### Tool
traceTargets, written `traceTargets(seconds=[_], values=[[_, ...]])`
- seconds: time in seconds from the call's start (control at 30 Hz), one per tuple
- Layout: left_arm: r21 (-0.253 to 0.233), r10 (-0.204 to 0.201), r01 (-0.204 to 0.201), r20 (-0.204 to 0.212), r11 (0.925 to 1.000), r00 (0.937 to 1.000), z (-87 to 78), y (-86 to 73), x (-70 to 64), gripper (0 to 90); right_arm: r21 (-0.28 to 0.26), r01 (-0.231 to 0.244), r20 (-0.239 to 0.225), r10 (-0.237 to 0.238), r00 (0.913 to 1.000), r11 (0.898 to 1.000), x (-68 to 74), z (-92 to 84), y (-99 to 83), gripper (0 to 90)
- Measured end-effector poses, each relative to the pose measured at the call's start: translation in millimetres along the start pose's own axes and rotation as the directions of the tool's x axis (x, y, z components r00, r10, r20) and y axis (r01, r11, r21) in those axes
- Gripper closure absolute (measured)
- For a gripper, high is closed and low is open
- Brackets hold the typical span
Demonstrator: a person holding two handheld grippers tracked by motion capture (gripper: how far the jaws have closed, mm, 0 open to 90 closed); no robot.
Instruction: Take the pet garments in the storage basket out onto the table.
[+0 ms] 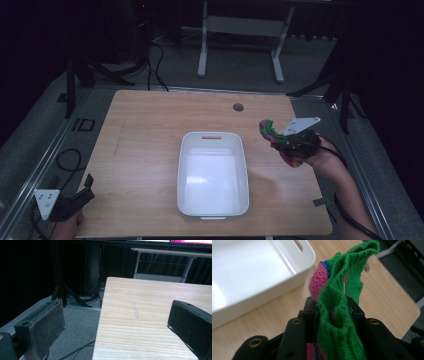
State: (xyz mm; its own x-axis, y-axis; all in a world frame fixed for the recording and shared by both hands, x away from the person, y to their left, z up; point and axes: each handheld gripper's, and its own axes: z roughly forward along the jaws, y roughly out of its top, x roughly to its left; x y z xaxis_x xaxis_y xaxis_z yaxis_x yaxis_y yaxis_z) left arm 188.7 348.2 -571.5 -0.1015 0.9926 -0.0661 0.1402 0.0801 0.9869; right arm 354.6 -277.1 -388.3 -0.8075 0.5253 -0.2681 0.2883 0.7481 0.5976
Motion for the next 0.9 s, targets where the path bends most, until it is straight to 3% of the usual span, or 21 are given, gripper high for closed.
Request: traceTargets(seconds=[0.17,0.23,0.4,0.57,0.87,0.9], values=[[0.0,-0.005,0.005,0.003,1.0,1.0,0.2,0.0,0.6,1.3,0.045,-0.028,0.007,0.027,0.9996,0.999,-1.7,20.7,-14.7,67.7],[0.001,-0.007,0.007,0.006,1.0,1.0,0.1,0.1,0.7,1.3,0.082,-0.052,0.006,0.051,0.9987,0.995,-3.7,39.1,-25.7,67.7],[0.002,-0.006,0.006,0.008,1.0,0.9999,0.2,0.2,0.9,1.4,0.131,-0.068,0.01,0.067,0.9977,0.989,-3.7,65.3,-38.6,67.7],[0.004,0.002,-0.002,0.004,1.0,1.0,0.3,0.2,0.2,1.4,0.153,-0.096,0.003,0.097,0.9953,0.984,-3.5,88.8,-47.1,67.3],[-0.001,0.002,-0.002,0.005,1.0,1.0,0.0,-0.1,0.0,1.4,0.241,-0.097,0.033,0.091,0.9953,0.966,6.3,128.5,-64.6,66.1],[0.0,0.002,-0.002,0.006,1.0,1.0,-0.2,0.0,0.3,1.4,0.221,-0.101,0.04,0.094,0.9947,0.97,8.0,129.0,-66.1,65.7]])
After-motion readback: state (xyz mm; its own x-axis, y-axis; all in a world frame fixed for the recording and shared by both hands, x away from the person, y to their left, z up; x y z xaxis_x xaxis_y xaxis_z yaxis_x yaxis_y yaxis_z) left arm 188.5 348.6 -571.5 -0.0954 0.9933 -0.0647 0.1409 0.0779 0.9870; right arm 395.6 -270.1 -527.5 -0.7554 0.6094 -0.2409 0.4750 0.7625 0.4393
